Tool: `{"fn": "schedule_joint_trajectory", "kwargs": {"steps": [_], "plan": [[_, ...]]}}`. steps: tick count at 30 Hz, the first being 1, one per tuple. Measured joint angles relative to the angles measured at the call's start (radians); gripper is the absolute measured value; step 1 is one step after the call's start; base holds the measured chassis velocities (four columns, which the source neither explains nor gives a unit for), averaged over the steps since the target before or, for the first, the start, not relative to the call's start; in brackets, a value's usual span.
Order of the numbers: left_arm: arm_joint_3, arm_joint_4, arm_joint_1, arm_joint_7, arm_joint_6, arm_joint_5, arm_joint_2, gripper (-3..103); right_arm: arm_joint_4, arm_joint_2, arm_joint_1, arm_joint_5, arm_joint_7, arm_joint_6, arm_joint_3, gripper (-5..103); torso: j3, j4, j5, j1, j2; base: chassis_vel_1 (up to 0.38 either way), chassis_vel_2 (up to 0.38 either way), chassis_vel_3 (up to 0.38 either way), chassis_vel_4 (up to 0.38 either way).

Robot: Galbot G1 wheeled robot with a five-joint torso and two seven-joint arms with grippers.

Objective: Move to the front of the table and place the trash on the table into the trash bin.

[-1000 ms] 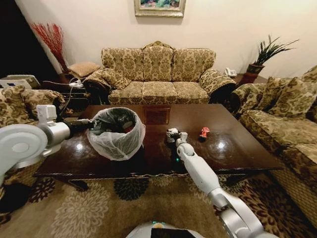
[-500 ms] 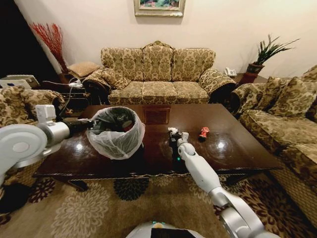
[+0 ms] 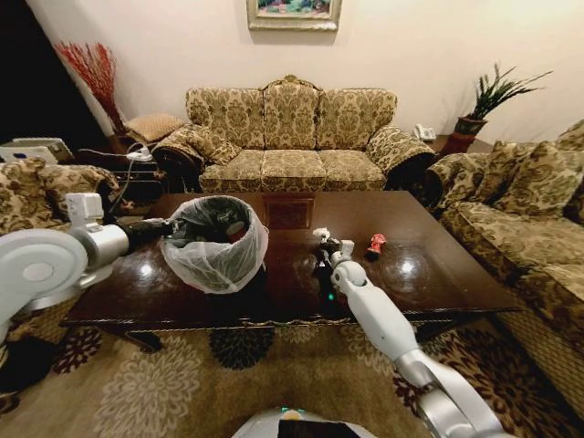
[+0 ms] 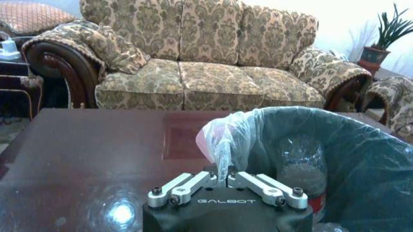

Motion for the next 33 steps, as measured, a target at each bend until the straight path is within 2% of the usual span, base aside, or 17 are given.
{"fn": "schedule_joint_trajectory", "kwargs": {"steps": [5, 6, 8, 9, 11, 12, 14, 15, 16, 19, 20, 22, 23, 24, 26, 28, 33], "plan": [[0.001, -0.013, 0.004, 0.001, 0.000, 0.001, -0.003, 3, 0.339, -0.091, -0.030, 0.130, -0.062, 0.014, 0.001, 2, 0.000, 0.0000, 0.0000, 0.000, 0.000, 0.000, 0.000, 0.000, 0.000], [0.001, -0.013, 0.004, 0.001, 0.000, 0.001, -0.003, 3, 0.339, -0.091, -0.030, 0.130, -0.062, 0.014, 0.001, 2, 0.000, 0.0000, 0.0000, 0.000, 0.000, 0.000, 0.000, 0.000, 0.000], [0.001, -0.024, 0.008, 0.001, 0.010, 0.001, 0.001, 3, 0.522, -0.131, -0.024, 0.244, -0.045, -0.014, -0.001, 2, 0.000, 0.0000, 0.0000, 0.000, 0.000, 0.000, 0.000, 0.000, 0.000], [0.001, -0.024, 0.008, 0.001, 0.010, 0.001, 0.001, 3, 0.522, -0.131, -0.024, 0.244, -0.045, -0.014, -0.001, 2, 0.000, 0.0000, 0.0000, 0.000, 0.000, 0.000, 0.000, 0.000, 0.000], [0.006, -0.032, 0.014, -0.001, 0.019, 0.004, 0.009, 3, 0.712, -0.185, -0.001, 0.449, 0.024, -0.084, -0.019, 2, 0.000, 0.0000, -0.0001, 0.000, 0.000, 0.000, 0.000, 0.000, 0.000], [0.006, -0.032, 0.014, -0.001, 0.019, 0.004, 0.009, 3, 0.712, -0.185, -0.001, 0.449, 0.024, -0.084, -0.019, 2, 0.000, 0.0000, -0.0001, 0.000, 0.000, 0.000, 0.000, 0.000, 0.000], [0.010, -0.037, 0.017, -0.002, 0.021, 0.007, 0.022, 3, 0.853, -0.234, 0.038, 0.637, 0.075, -0.148, -0.024, 2, 0.000, -0.0001, -0.0001, 0.000, 0.000, 0.000, 0.000, 0.000, 0.000], [0.010, -0.037, 0.017, -0.002, 0.021, 0.007, 0.022, 3, 0.853, -0.234, 0.038, 0.637, 0.075, -0.148, -0.024, 2, 0.000, -0.0001, -0.0001, 0.000, 0.000, 0.000, 0.000, 0.000, 0.000], [0.012, -0.041, 0.017, -0.002, 0.021, 0.008, 0.027, 3, 0.905, -0.254, 0.065, 0.722, 0.104, -0.181, -0.024, 2, 0.000, 0.0000, 0.0000, 0.000, 0.000, 0.000, 0.000, 0.000, 0.000], [0.015, -0.051, 0.017, 0.000, 0.021, 0.008, 0.031, 3, 0.965, -0.293, 0.119, 0.897, 0.169, -0.250, -0.022, 2, 0.000, -0.0001, 0.0001, 0.000, 0.000, 0.000, 0.000, 0.000, 0.000], [0.015, -0.051, 0.017, 0.000, 0.021, 0.008, 0.031, 3, 0.965, -0.293, 0.119, 0.897, 0.169, -0.250, -0.022, 2, 0.000, -0.0001, 0.0001, 0.000, 0.000, 0.000, 0.000, 0.000, 0.000], [0.015, -0.070, 0.023, 0.004, 0.022, 0.011, 0.032, 3, 0.986, -0.331, 0.162, 1.055, 0.223, -0.312, -0.041, 2, 0.000, 0.0000, 0.0001, 0.000, 0.000, 0.000, 0.000, 0.000, 0.000], [0.014, -0.080, 0.027, 0.007, 0.023, 0.011, 0.033, 3, 0.985, -0.342, 0.178, 1.090, 0.231, -0.321, -0.056, 2, 0.000, 0.0000, 0.0000, 0.000, 0.000, 0.000, 0.000, 0.000, 0.000], [0.014, -0.080, 0.027, 0.007, 0.023, 0.011, 0.033, 3, 0.985, -0.342, 0.178, 1.090, 0.231, -0.321, -0.056, 2, 0.000, 0.0000, 0.0000, 0.000, 0.000, 0.000, 0.000, 0.000, 0.000], [0.013, -0.114, 0.027, 0.012, 0.026, 0.011, 0.033, 3, 0.960, -0.340, 0.241, 1.183, 0.271, -0.338, -0.105, 2, 0.000, -0.0001, 0.0001, 0.000, 0.000, 0.000, 0.000, 0.000, 0.000], [0.013, -0.129, 0.025, 0.015, 0.026, 0.011, 0.032, 3, 0.941, -0.326, 0.267, 1.214, 0.302, -0.348, -0.127, 2, 0.000, 0.0000, 0.0001, 0.000, 0.000, 0.000, 0.000, 0.000, 0.000], [0.007, -0.152, 0.021, 0.026, 0.031, 0.023, 0.030, 3, 0.894, -0.299, 0.310, 1.231, 0.363, -0.353, -0.201, 2, 0.000, 0.0000, -0.0001, 0.000, 0.000, 0.000, 0.000, 0.000, 0.000]]}}
